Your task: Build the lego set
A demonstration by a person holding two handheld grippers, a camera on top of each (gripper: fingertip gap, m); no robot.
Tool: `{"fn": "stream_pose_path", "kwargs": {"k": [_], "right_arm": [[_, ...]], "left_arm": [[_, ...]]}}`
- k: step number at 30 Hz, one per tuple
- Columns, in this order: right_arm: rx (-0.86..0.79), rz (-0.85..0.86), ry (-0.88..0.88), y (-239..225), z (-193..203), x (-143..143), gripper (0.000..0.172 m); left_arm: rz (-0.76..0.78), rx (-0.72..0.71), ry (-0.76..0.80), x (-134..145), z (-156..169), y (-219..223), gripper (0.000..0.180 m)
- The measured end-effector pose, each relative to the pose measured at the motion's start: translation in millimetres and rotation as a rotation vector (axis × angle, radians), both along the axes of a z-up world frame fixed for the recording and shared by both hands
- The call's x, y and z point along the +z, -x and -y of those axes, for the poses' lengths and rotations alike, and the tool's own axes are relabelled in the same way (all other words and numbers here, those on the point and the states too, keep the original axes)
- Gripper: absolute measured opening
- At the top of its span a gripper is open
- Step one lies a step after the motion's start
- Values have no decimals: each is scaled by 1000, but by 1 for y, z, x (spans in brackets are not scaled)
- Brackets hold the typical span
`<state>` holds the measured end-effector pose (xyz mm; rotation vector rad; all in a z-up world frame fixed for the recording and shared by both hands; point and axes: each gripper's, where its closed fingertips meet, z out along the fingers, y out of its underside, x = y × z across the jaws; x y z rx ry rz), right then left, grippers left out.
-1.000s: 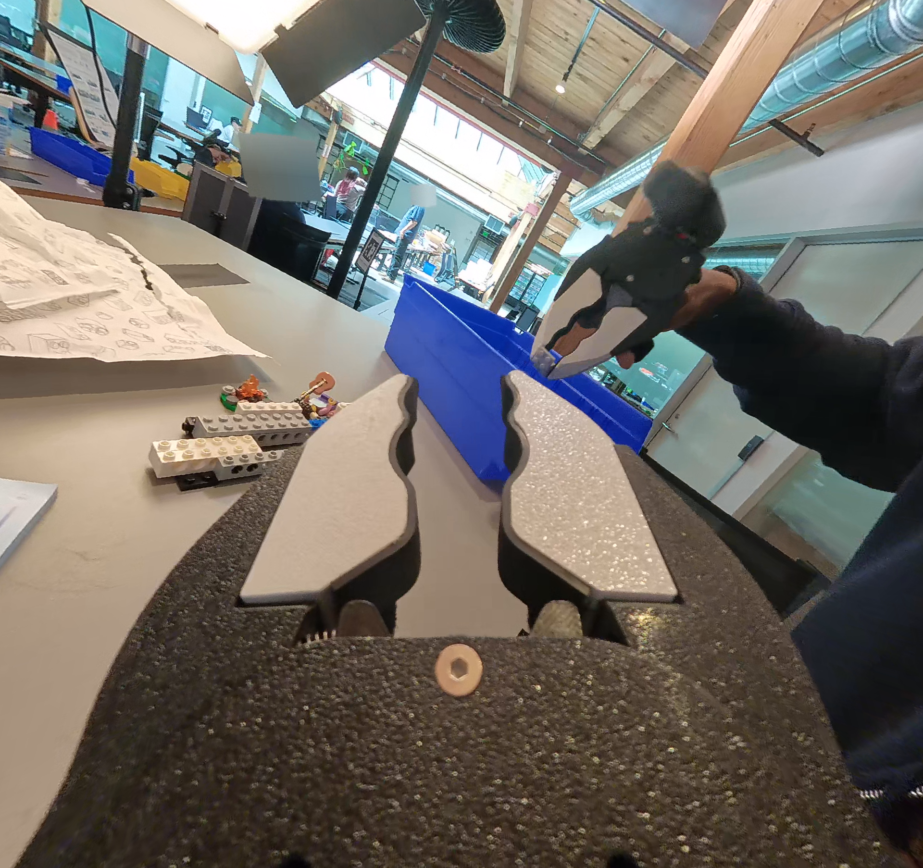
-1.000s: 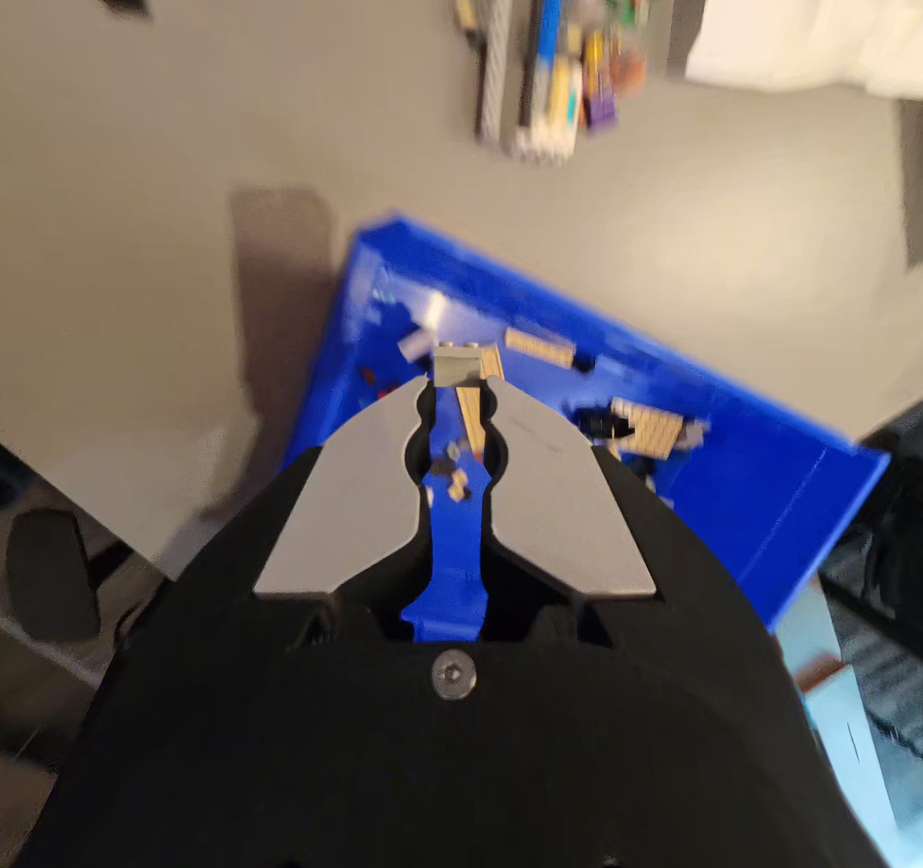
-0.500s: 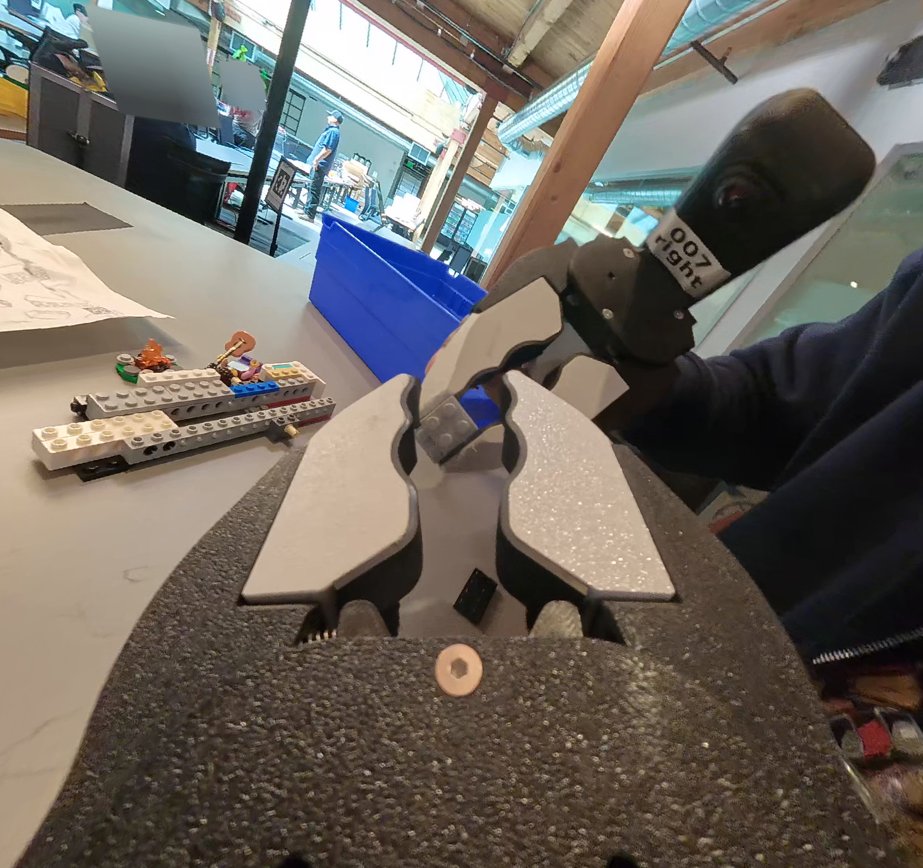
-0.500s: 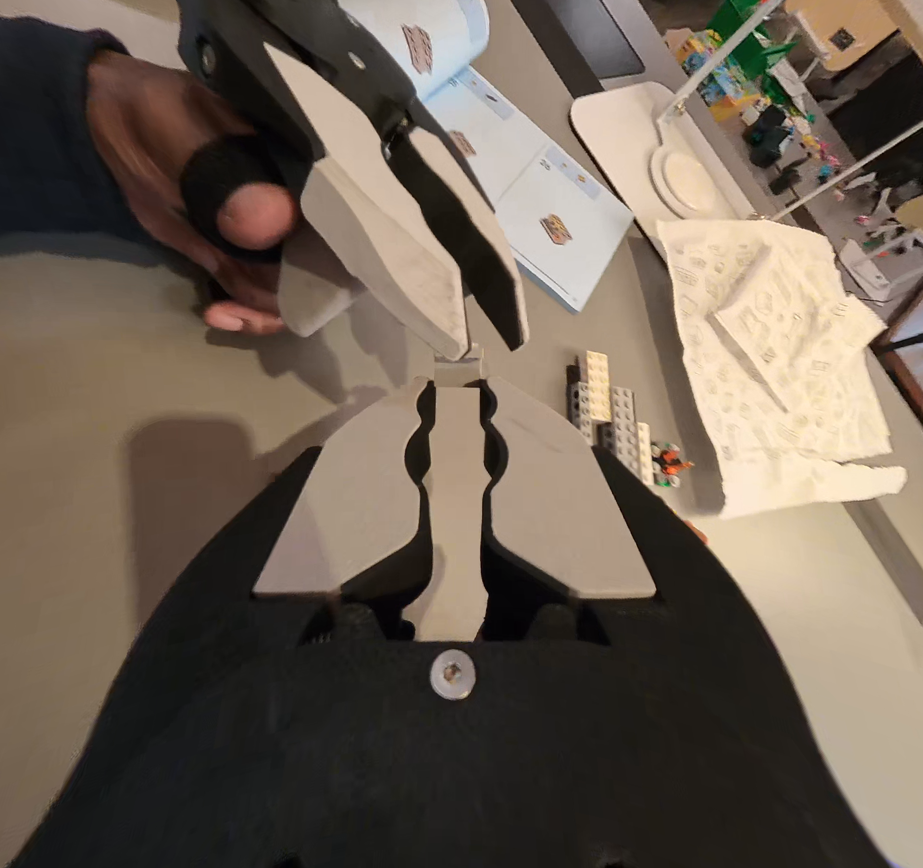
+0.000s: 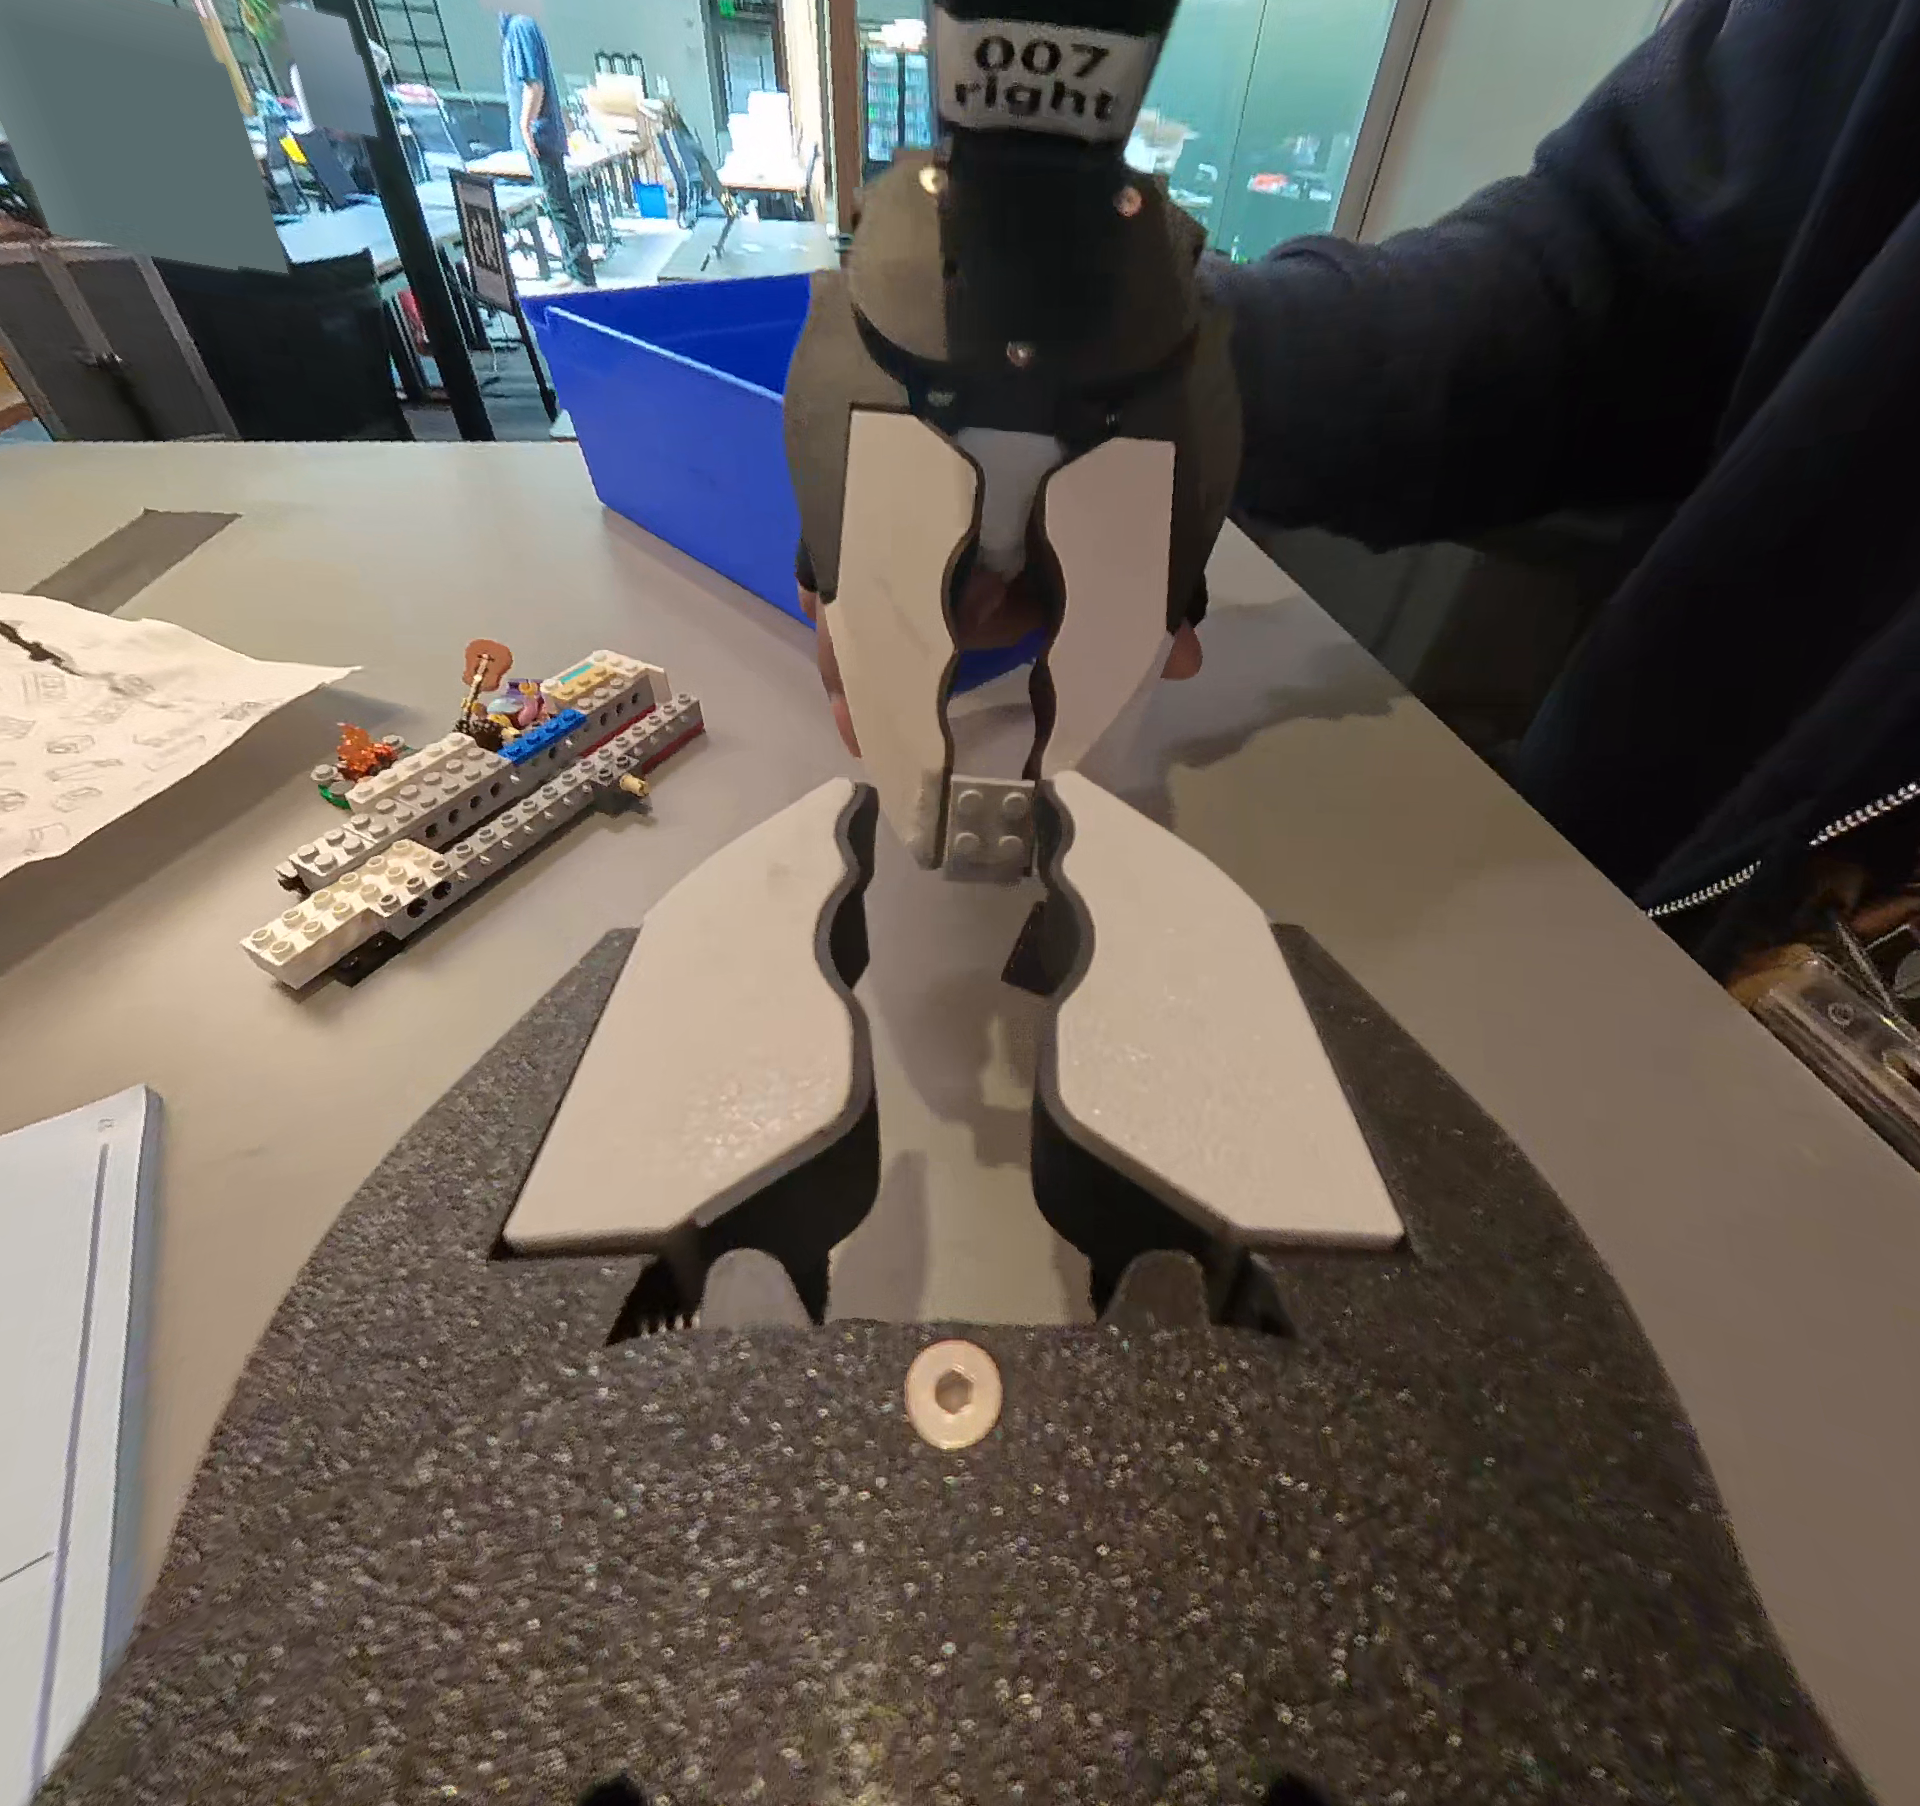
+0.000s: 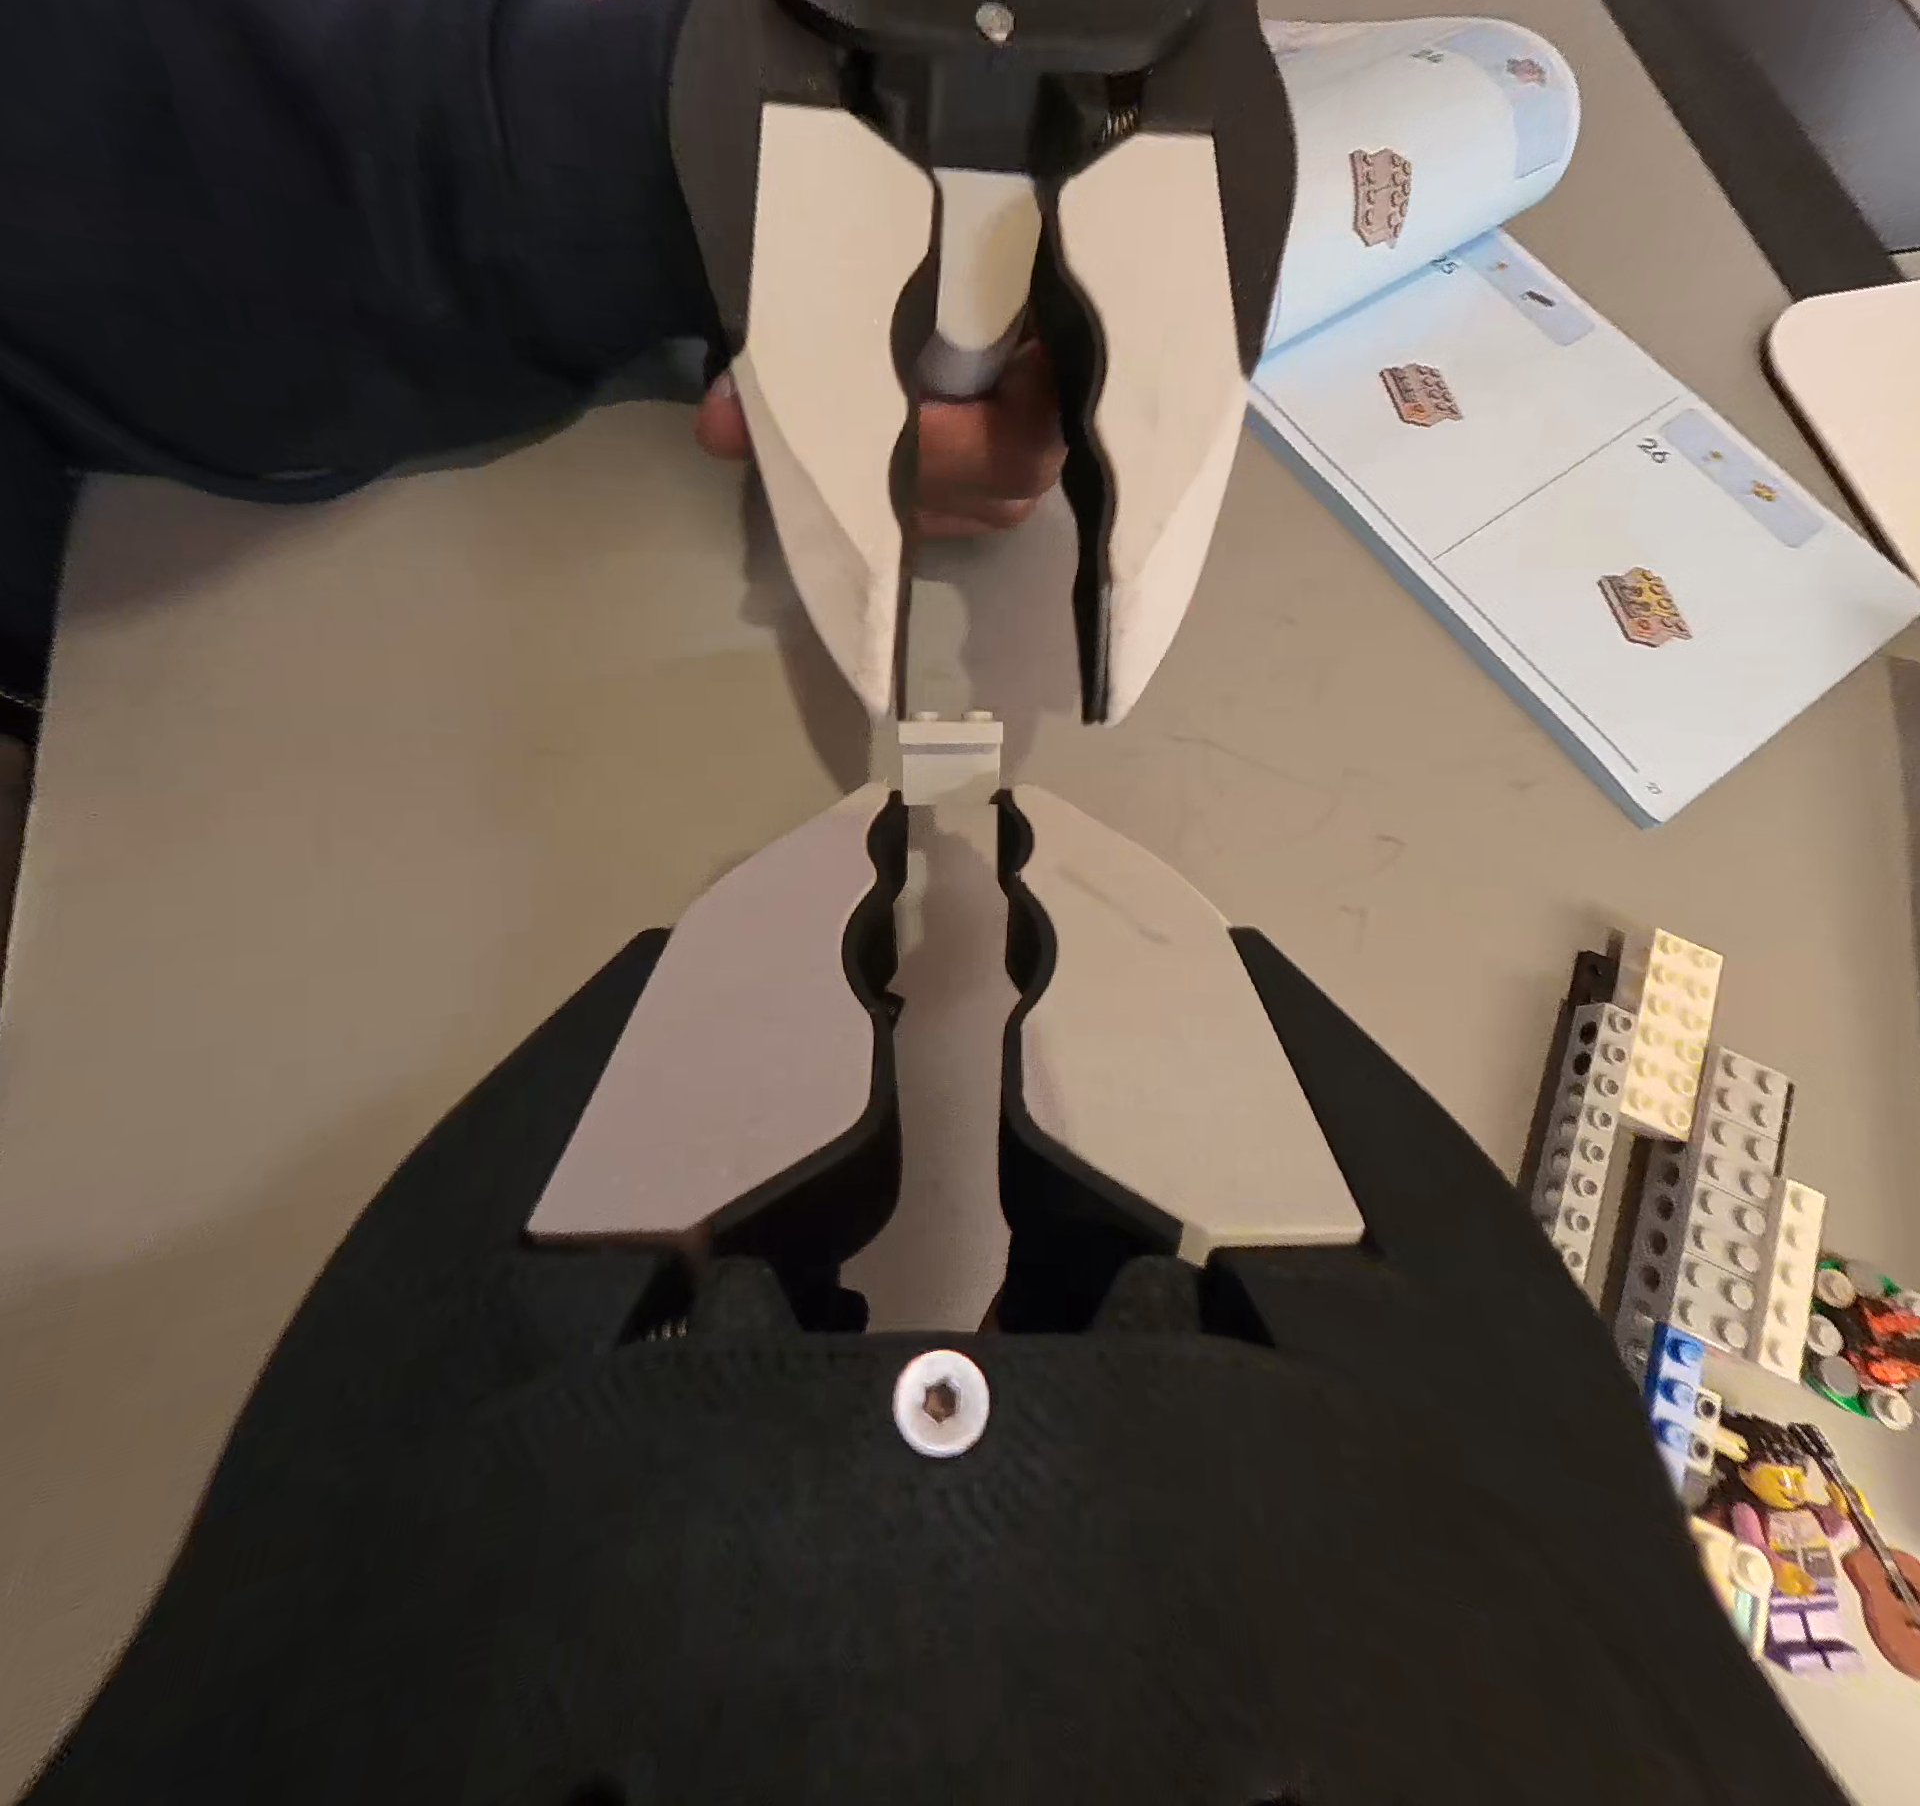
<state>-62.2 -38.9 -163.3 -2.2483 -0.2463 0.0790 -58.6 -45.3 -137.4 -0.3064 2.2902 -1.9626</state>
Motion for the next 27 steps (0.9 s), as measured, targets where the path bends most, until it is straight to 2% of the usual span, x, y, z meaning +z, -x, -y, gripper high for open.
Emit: {"fn": "stream_pose_path", "kwargs": {"k": [7, 10, 13, 15, 17, 18, 21, 24, 27], "right_arm": [[-8, -39, -17, -4, -5, 7, 16], [-15, -38, -6, -4, -5, 4, 16], [-87, -56, -12, -10, -4, 5, 18], [-171, -61, 20, -16, 3, 2, 29], [-253, -84, 65, -16, 16, -5, 49], [-289, -101, 91, -13, 24, -10, 50], [-325, -116, 225, 8, 51, -38, 41], [-348, -36, 349, 15, 68, -65, 34], [-343, -65, 325, 16, 60, -68, 25]], "left_arm": [[-23, 10, -33, -5, 0, -1, 25], [-30, -3, -36, -6, 1, 0, 16], [-55, 8, -22, -5, -1, -4, 16], [-63, 10, -7, -3, -2, -5, 16], [-67, 32, 2, -2, -5, -9, 16], [-72, 43, 5, -2, -6, -11, 16], [-76, 94, -5, -4, -10, -20, 16], [-81, 136, -8, -5, -15, -26, 16], [-86, 147, 8, -3, -17, -29, 16]]}}
